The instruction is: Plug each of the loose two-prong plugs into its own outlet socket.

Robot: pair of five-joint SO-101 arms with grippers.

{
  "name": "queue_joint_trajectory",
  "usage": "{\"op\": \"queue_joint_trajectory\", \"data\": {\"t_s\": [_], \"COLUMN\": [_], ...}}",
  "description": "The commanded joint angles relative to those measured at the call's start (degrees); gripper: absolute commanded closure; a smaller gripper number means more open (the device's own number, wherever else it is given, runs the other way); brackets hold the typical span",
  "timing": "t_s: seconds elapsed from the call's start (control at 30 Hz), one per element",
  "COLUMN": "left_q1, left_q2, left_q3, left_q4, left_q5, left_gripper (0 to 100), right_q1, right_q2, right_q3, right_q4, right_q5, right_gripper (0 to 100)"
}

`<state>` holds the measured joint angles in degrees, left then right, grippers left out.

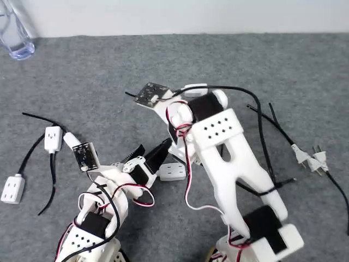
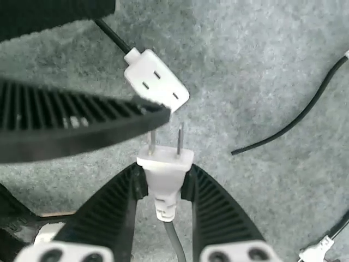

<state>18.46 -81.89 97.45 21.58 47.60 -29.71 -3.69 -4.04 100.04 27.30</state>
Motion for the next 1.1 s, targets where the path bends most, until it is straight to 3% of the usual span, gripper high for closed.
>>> {"op": "queue_joint_trajectory", "data": {"t_s": [0.0, 0.37, 1.07], "left_q1": [0.1, 0.0, 0.0], "left_q2": [-0.6, -0.5, -0.5], "left_q3": [-0.6, -0.6, -0.6], "left_q4": [0.6, 0.7, 0.7], "left_q5": [0.1, 0.1, 0.1], "left_gripper": [68, 68, 68], "right_q1": [-0.4, -6.3, -6.3], "right_q2": [0.9, 1.0, -8.2], "right_q3": [-5.1, -9.7, -7.2], "right_q4": [1.6, 2.8, 3.0], "right_q5": [-0.7, -3.0, -4.7], "right_gripper": [99.1, 99.1, 99.1]}}
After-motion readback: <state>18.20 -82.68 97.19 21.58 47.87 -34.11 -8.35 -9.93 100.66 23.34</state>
